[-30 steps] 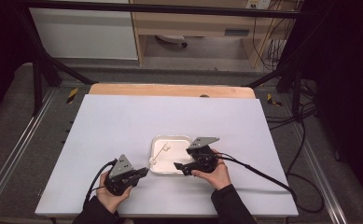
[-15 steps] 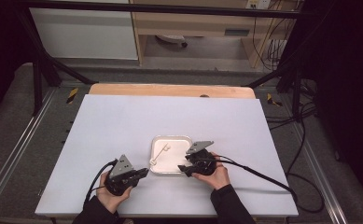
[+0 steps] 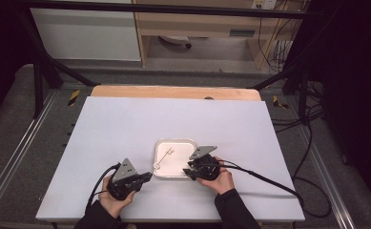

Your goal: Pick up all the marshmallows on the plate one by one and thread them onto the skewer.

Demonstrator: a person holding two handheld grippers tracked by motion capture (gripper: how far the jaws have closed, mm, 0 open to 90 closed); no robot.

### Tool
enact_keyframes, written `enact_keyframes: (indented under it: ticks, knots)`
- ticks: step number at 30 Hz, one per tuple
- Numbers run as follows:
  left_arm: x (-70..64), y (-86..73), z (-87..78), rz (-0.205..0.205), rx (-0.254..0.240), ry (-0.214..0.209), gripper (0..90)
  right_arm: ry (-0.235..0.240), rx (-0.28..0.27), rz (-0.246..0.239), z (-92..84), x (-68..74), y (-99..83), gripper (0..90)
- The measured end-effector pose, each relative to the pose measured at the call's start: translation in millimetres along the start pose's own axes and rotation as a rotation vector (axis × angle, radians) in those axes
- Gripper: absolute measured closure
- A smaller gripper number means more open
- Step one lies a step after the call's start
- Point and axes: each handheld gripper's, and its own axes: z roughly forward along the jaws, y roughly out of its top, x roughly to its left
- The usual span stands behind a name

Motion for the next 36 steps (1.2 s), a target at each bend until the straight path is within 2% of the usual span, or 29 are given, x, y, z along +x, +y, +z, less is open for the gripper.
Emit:
enact_keyframes:
  ticks: [9, 16, 25, 36]
  knots:
    - [-0.4, 0.0, 0.0, 0.005, 0.000, -0.002, 88.4, 0.012, -0.008, 0.023, -0.5, -0.4, 0.6, 70.3]
    - [-0.8, 0.1, -0.1, 0.007, -0.002, -0.003, 88.4, 0.030, -0.042, 0.046, -10.3, -2.4, 5.2, 71.5]
    - [-2.4, 0.3, -0.1, 0.008, -0.008, -0.009, 88.4, 0.074, -0.134, 0.085, -31.0, -7.0, 14.1, 72.0]
    - [-4.8, 0.8, -1.1, 0.024, -0.018, -0.019, 88.4, 0.152, -0.292, 0.163, -61.3, -16.6, 26.5, 72.5]
